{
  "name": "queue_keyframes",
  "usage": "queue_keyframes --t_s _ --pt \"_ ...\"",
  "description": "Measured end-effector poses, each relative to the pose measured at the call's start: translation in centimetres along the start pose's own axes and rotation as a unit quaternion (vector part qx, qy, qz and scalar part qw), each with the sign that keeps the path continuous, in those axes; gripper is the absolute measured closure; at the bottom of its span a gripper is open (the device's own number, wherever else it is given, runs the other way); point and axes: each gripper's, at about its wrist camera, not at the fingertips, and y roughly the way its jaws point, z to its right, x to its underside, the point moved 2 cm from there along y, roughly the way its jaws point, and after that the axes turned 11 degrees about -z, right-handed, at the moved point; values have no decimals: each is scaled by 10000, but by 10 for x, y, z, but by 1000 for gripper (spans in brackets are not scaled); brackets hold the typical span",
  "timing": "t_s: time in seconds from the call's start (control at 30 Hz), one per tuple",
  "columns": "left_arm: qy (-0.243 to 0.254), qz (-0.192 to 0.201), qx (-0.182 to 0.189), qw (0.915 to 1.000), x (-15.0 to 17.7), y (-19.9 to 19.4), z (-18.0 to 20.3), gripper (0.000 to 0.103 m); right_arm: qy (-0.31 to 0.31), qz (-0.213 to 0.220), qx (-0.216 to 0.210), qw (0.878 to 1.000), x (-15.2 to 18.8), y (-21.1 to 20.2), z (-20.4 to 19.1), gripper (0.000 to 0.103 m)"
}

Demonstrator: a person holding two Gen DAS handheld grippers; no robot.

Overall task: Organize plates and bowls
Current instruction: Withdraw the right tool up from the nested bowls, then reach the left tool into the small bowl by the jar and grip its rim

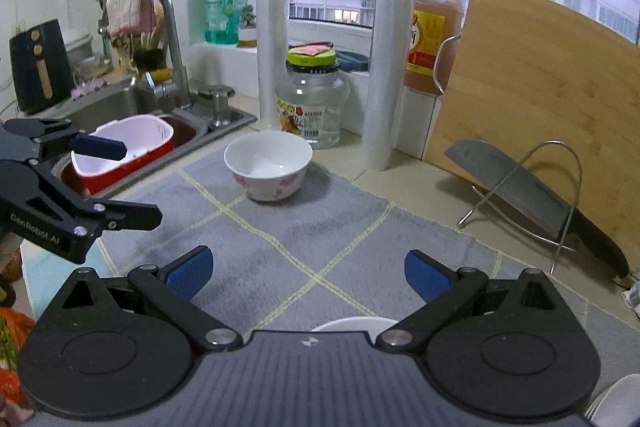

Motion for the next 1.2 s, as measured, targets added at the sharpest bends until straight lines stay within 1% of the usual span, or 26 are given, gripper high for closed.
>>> queue_keyframes --t_s 0.1,0.17,0.27,0.37,0.47,0.67,0.77,0.87,1.07,1.2 --pt "146 -26 -31 9999 -12 4 -1 1 66 25 85 9999 -3 2 -4 0" --pt "206 -25 68 9998 -20 9 -5 1 66 53 92 9999 -5 5 -10 0" --pt "245 6 116 9996 -31 21 -15 1 61 94 165 9998 -8 10 -20 0" --pt "296 -43 363 9989 -42 36 -29 1 125 77 376 9992 -16 19 -31 0" --pt "451 -200 602 9970 -52 55 -44 1 233 8 634 9977 -26 30 -44 0" --pt "754 -549 1212 9882 -71 89 -73 1 357 -123 883 9954 -51 62 -72 0" --pt "923 -702 1354 9840 -79 105 -82 1 483 -177 937 9943 -61 81 -84 0" --pt "1004 -867 1578 9785 -85 120 -90 1 481 -235 1052 9930 -68 99 -92 0" --pt "959 -1056 1752 9742 -92 142 -101 1 631 -263 1091 9917 -80 127 -95 0" --pt "963 -1104 1815 9724 -97 149 -102 1 771 -298 1092 9906 -83 143 -90 1"
